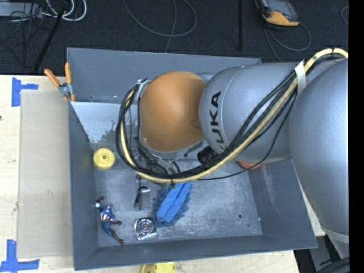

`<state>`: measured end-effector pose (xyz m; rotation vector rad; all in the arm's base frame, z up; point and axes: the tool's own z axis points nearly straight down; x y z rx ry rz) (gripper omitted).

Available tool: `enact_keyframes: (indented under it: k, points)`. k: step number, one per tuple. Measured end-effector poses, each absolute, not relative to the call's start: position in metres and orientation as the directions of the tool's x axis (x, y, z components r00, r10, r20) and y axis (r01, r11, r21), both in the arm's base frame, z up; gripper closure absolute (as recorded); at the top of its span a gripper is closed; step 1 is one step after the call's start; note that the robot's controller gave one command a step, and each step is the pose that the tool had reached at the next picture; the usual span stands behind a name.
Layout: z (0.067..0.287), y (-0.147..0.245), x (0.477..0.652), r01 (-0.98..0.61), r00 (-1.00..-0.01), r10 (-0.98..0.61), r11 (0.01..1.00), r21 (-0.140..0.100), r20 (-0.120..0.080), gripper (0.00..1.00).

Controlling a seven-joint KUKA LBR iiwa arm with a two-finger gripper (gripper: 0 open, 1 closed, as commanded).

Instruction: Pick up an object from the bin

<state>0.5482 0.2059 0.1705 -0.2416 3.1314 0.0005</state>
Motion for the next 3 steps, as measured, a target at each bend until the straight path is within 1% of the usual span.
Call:
enact_keyframes:
  k: [1, 2, 3]
  points:
    - [0.159, 0.162, 0.543, -0.323, -0.946, -0.323, 0.946, -0.002, 0.003, 0.00]
    - [0.159, 0.109, 0.488, -0.521, -0.853, -0.521, 0.853, 0.001, 0.001, 0.00]
    - [0.100, 0.080, 0.538, -0.639, -0.769, -0.639, 0.769, -0.004, -0.005, 0.00]
